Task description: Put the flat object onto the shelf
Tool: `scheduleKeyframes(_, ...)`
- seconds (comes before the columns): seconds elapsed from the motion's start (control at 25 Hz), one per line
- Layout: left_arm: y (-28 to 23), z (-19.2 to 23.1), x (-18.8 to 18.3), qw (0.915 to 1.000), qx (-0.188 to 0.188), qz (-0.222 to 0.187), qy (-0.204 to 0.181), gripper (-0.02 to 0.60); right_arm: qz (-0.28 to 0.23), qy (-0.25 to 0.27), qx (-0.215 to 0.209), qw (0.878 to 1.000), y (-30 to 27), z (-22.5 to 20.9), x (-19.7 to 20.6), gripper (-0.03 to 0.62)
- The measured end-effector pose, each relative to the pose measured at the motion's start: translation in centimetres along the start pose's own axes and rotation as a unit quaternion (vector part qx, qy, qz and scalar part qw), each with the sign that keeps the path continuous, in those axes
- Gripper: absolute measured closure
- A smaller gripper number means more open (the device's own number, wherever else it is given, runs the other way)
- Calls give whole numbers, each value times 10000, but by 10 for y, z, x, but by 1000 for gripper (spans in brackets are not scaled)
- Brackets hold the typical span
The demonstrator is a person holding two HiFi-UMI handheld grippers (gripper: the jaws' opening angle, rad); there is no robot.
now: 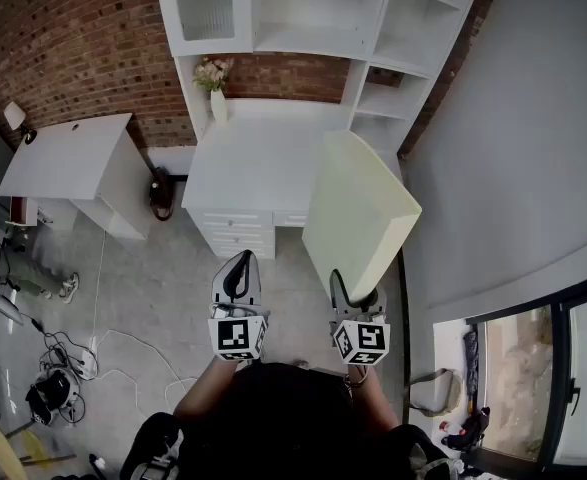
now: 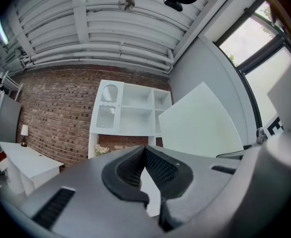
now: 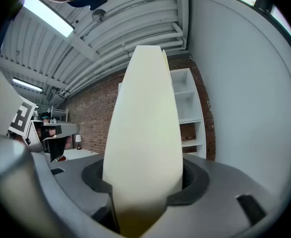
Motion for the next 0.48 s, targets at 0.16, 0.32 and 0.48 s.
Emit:
scheduleKeyframes(0.16, -5, -1, -1, 10000, 25, -6, 5, 572, 21, 40, -5, 10000, -4, -3, -1, 312)
scheduleKeyframes(0.32, -8, -2, -1, 10000, 41, -11, -2, 572, 5, 41, -22, 10000, -8, -4, -2, 313)
scheduleKeyframes(0.48, -10, 1, -1, 10000, 38, -17, 24, 572, -56, 45, -42, 10000, -12, -2, -4, 313)
Point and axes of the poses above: the fingertips, and each gripper's own axes: y backward along the fingers, z to its left, x out of its underside, the point moved 7 cm from there along y, backward along the fingers, and after that the axes turned 12 degrees about -x, right-handed, at the moved point
